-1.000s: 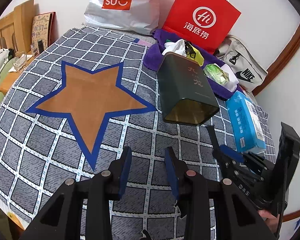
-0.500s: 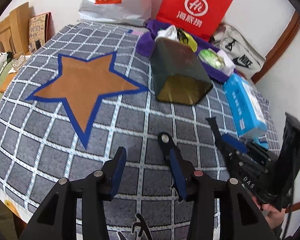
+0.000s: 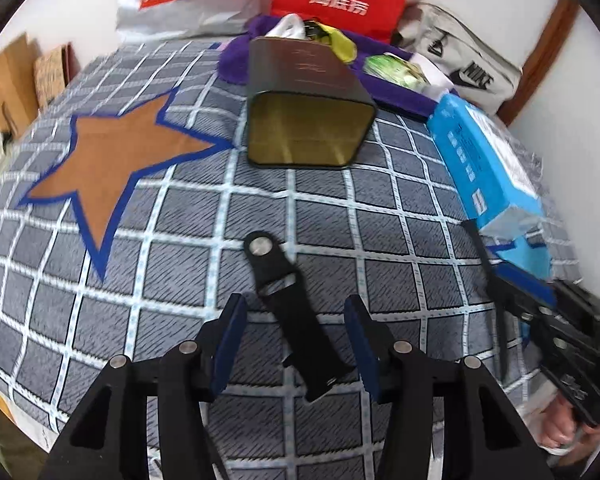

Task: Organize soft objects
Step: 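Grasp the black watch strap with the right gripper and lift it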

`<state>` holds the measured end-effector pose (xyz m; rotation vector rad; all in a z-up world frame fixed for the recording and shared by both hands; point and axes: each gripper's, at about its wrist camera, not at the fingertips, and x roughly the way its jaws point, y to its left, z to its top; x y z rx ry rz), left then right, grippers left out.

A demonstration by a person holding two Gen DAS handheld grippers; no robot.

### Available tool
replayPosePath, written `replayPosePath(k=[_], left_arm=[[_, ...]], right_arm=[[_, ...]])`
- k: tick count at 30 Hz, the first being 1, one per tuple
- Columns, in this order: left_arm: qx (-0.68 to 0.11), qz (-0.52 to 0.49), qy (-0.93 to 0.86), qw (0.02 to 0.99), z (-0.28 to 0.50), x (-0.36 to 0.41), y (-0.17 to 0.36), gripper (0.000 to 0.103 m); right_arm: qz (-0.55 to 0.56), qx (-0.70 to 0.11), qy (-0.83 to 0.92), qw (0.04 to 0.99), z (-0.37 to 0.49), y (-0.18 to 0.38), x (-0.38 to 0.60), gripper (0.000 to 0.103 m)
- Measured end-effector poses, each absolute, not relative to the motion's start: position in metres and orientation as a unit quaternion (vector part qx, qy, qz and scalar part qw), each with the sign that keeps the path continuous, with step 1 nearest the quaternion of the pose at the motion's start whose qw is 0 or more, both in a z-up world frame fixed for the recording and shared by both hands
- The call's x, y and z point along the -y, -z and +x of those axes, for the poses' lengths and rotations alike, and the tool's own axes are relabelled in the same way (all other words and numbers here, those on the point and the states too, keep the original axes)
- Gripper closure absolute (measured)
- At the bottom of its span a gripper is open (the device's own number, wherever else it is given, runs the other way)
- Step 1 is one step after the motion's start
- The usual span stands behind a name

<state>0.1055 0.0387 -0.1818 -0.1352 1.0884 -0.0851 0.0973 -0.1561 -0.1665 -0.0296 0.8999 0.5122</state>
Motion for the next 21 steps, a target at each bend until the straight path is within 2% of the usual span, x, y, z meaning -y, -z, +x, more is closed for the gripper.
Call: replayPosePath(k=[4,5,6,8,12,17,19,21], left_arm=[[-0.503,-0.022,0.047,0.863,0.108,-0.014,0.182,0.06],[-0.501,-0.019,0.056,0.863,0.108,-0.01,0.182,0.076],[-0.503,-0.037,0.075,0.86,0.109,-0.009,0.182,0.08],[-0.51,-0.058,0.086,0.854,0.11,-0.01,0.181,0.08],[-0.523,-0.034,0.078,0.848,0.102,-0.006,0.18,0.077],[-0.516,0.018,0.084,0.853,0.09,0.012,0.182,0.062],[-0.506,0.046,0.083,0.858,0.089,0.025,0.184,0.061],[-0.493,0.053,0.084,0.864,0.089,0.03,0.184,0.067]], right_arm=[[-0.005,-0.424,-0.241,0.873,0.09,0.162,0.17,0.083],[-0.002,-0.424,-0.238,0.874,0.09,0.162,0.174,0.083],[0.0,-0.423,-0.235,0.875,0.09,0.161,0.177,0.083],[0.01,-0.424,-0.231,0.876,0.09,0.162,0.185,0.083],[0.02,-0.422,-0.223,0.878,0.088,0.162,0.199,0.082],[0.031,-0.423,-0.216,0.88,0.089,0.165,0.21,0.082],[0.032,-0.424,-0.215,0.879,0.089,0.166,0.21,0.082],[0.03,-0.425,-0.216,0.879,0.087,0.167,0.209,0.082]])
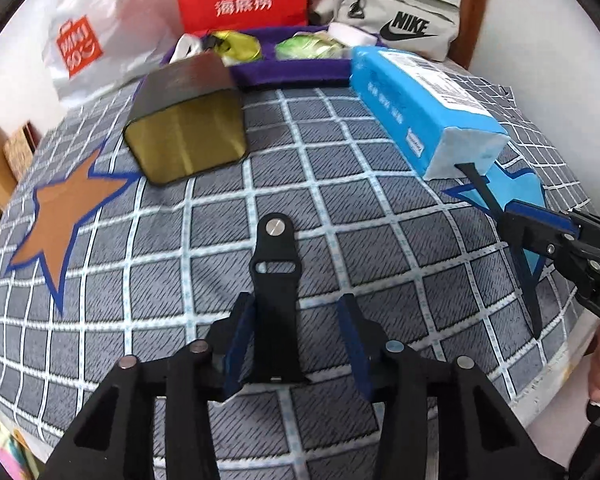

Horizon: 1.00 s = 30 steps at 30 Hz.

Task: Organize soft objects
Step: 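Grasp the black watch strap with the right gripper and lift it, then carry the watch strap with the right gripper over the purple towel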

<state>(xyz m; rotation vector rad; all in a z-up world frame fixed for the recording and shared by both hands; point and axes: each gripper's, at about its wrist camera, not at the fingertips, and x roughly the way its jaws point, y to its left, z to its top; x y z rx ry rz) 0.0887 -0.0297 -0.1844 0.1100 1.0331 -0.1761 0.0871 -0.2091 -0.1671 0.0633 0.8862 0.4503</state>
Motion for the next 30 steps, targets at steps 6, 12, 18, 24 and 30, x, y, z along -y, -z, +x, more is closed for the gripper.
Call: replayPosePath(k=[6,12,18,24,30], left_arm=[[-0.496,0.023,0.088,0.863,0.094,0.022,0.182,0.083],[-0.507,0.002,0.097,0.856,0.094,0.019,0.178,0.083],[-0.499,-0.001,0.098,0.861,0.091,0.018,0.166,0.083],[-0.488,-0.011,0.097,0.867,0.095,0.012,0.149,0.083],[-0.478,-0.029,0.099,0.872,0.097,0.002,0.132,0.083]], right_arm=[[0.027,-0.418,-0.221,0.881,0.082,0.161,0.206,0.083],[0.023,-0.414,-0.221,0.883,0.079,0.153,0.204,0.083],[0.021,-0.406,-0.219,0.887,0.079,0.142,0.205,0.082],[0.019,-0.397,-0.218,0.891,0.08,0.129,0.206,0.083],[0.022,-0.39,-0.219,0.894,0.084,0.115,0.208,0.083]])
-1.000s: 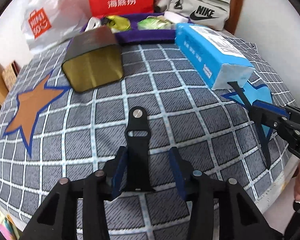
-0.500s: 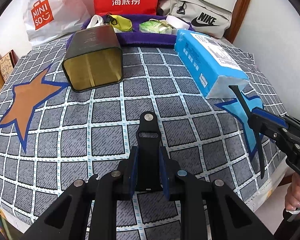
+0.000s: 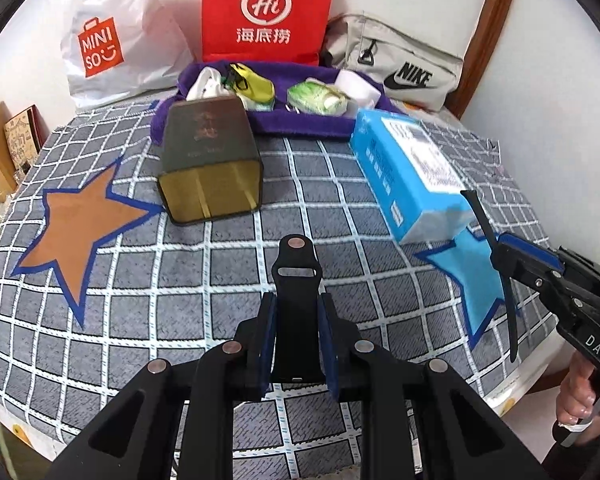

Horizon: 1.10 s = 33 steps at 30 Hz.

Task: Organize soft objects
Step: 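Carry the watch strap with the right gripper over the purple towel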

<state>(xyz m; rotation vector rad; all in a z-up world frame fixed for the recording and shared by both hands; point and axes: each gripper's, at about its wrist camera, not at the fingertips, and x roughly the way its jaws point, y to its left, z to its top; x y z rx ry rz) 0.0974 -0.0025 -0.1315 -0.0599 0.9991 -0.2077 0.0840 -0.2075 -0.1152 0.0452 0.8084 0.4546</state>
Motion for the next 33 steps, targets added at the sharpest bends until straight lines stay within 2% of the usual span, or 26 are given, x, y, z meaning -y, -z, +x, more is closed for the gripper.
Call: replayPosePath(k=[33], left_arm=[[-0.428,-0.081,0.072,0.897,0.147,-0.045,0.062,0.083]], right_arm=[[0.014,-0.358,-0.224,0.906,0.143,0.059,0.197,0.082]])
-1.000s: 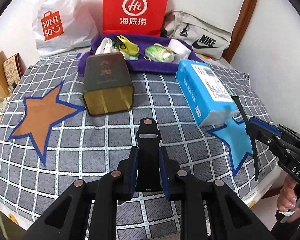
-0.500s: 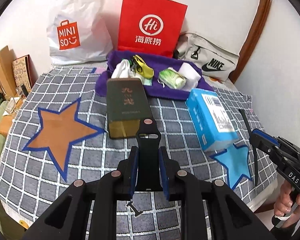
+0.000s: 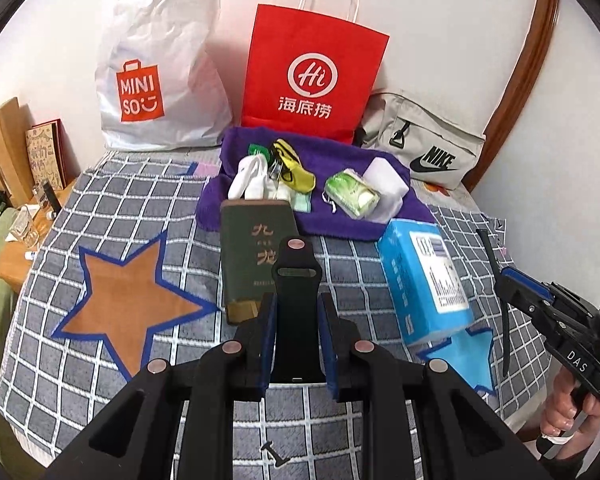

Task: Organize soft objects
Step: 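Carry the watch strap with the right gripper over the purple towel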

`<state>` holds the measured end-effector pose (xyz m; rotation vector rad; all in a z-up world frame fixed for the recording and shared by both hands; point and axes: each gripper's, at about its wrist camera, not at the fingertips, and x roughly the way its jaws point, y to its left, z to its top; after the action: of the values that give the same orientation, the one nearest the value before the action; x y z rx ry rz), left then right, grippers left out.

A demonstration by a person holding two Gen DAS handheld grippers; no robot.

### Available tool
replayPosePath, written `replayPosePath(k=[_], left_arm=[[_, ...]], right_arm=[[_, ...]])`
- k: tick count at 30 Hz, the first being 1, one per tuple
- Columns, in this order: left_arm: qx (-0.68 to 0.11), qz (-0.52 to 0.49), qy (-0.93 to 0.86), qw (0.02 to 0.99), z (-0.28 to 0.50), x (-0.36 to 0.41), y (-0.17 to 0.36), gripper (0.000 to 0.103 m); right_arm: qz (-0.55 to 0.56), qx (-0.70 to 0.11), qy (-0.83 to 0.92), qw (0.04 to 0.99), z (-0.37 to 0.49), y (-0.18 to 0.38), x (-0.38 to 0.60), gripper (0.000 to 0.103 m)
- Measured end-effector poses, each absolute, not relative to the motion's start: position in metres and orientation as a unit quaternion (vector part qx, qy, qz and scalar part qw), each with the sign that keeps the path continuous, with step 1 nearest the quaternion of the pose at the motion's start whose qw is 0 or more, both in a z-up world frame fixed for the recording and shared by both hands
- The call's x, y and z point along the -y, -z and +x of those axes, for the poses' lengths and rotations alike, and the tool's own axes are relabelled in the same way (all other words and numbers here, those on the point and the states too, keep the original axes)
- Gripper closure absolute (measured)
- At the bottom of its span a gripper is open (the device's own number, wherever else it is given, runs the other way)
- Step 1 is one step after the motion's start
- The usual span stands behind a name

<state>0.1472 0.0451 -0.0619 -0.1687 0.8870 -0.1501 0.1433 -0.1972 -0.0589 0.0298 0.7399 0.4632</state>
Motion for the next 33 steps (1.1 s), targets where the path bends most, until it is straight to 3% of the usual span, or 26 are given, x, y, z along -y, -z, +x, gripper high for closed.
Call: replayPosePath(k=[33], left_arm=[[-0.437,-0.089,0.087,0.891,0.256,-0.035,0.06,0.083]], right_arm=[[0.014,-0.363,-0.219,0.906,0.255,0.066,0.205,0.083]])
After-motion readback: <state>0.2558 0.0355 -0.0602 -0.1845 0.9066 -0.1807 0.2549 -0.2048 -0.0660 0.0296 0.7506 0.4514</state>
